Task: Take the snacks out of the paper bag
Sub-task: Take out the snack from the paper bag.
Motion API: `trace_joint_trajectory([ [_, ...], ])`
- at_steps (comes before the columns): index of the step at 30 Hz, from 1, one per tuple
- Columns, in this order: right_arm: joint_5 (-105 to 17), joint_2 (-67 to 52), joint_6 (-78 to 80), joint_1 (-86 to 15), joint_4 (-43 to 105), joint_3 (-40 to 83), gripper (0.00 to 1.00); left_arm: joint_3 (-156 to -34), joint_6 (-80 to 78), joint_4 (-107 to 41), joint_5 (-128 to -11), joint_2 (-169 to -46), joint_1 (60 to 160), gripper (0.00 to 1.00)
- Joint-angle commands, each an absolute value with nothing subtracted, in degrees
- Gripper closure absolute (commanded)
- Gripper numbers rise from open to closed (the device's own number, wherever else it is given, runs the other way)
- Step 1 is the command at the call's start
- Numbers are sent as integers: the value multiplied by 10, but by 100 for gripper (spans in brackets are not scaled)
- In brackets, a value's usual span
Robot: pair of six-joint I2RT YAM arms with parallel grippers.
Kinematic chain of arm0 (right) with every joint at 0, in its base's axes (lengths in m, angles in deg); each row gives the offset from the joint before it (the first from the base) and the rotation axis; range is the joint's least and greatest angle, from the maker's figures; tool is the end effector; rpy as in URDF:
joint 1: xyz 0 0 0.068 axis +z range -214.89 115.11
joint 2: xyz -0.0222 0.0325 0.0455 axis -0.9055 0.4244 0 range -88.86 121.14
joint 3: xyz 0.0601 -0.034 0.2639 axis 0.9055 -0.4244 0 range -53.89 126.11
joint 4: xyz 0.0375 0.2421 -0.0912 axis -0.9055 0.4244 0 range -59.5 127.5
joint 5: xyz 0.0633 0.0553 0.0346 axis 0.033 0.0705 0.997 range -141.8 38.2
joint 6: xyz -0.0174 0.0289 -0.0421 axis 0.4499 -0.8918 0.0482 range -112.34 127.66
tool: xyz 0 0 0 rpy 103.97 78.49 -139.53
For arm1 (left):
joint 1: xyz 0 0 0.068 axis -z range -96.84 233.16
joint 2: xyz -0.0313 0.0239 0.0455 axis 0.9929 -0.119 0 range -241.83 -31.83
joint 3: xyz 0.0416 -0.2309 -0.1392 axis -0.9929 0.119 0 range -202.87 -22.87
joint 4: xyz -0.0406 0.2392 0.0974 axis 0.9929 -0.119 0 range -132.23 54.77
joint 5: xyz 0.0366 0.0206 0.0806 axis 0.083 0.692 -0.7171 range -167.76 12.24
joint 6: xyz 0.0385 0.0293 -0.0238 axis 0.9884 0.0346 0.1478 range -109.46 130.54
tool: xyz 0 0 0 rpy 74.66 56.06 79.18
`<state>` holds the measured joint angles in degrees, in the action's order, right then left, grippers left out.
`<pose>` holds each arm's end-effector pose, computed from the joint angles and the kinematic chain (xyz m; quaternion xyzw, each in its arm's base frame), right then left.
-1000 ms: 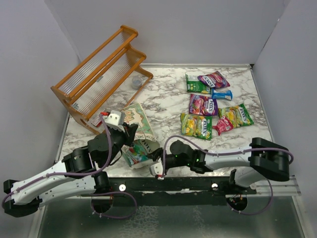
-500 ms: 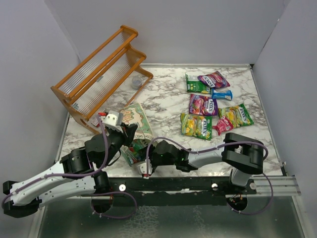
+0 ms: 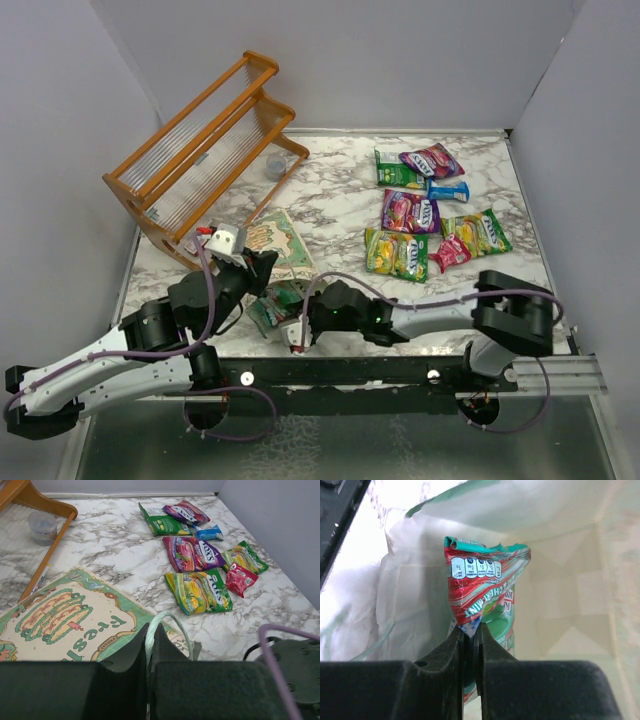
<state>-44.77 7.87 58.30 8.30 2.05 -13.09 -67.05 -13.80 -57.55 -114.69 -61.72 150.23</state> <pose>0.0927 0.3218 0.1559 -0.7677 0.3737 0.1527 0.4977 0.0646 -0.0977 0.3493 0.0674 0.7425 -0.2783 0.6055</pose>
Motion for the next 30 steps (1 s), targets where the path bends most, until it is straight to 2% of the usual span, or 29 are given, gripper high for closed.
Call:
trace_joint_trajectory([
  [1, -415, -65, 573, 88, 72, -157, 95, -678, -145, -566, -1165, -608, 1500, 100],
  [3, -399, -123, 577, 87, 115, -165, 98, -680, -145, -570, -1175, -607, 1500, 100],
  [10, -384, -295, 557, 87, 221, -157, 99, -690, -146, -579, -1192, -603, 1500, 100],
  [20, -448, -500, 548, 87, 209, -106, 99, -714, -154, -577, -1192, -616, 1500, 100],
  [25, -631, -494, 571, 88, 171, -98, 99, -728, -152, -564, -1192, -628, 1500, 100],
  [30, -943, -405, 611, 80, 59, -101, 98, -773, -162, -566, -1190, -673, 1500, 100],
])
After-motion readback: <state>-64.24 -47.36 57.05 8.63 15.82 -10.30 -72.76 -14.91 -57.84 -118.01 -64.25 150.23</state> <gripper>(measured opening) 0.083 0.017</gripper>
